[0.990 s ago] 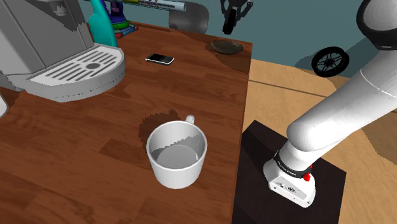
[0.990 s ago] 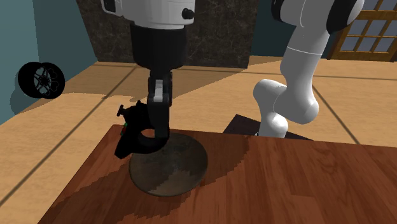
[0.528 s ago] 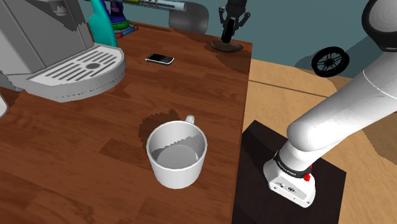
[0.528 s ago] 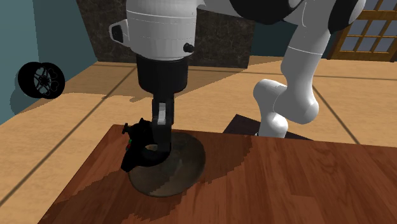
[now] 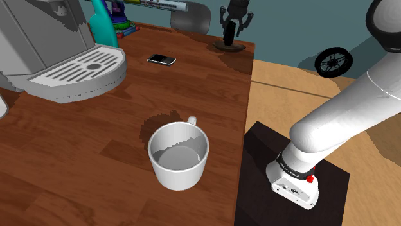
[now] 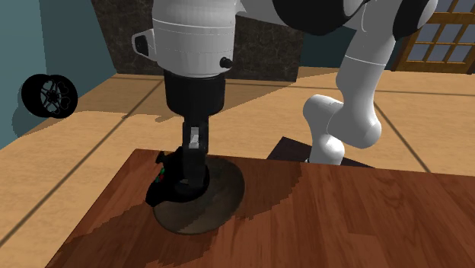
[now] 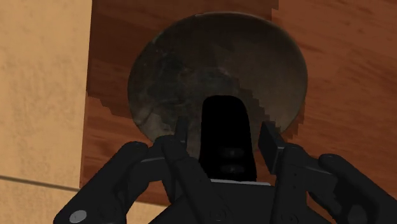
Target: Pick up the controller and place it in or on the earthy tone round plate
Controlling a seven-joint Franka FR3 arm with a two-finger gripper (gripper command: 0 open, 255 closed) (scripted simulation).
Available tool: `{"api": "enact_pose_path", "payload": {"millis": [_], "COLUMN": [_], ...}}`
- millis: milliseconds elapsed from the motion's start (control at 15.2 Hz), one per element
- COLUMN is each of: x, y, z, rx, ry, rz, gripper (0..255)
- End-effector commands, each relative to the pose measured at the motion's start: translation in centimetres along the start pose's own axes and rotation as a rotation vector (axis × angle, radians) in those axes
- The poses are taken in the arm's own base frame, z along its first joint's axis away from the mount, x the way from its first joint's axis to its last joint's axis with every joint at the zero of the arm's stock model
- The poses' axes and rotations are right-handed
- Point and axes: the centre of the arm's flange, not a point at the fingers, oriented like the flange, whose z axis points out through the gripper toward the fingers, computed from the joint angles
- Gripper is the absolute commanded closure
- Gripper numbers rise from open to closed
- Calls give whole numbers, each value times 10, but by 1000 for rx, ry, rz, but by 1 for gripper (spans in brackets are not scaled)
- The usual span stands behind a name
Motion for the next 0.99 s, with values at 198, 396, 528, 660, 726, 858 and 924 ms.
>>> {"api": "enact_pose_path", "payload": {"millis": [198,396,528,660,726,858,924], "x": [0,0,0,0,0,0,0], "y": [0,0,0,0,0,0,0], "z": [0,-26,-50,-50,-50,-50,-50], "rx": [0,0,0,0,0,0,0], "ry": [0,0,0,0,0,0,0], "rz": [0,0,0,0,0,0,0], "gripper": [0,0,0,0,0,0,0]}}
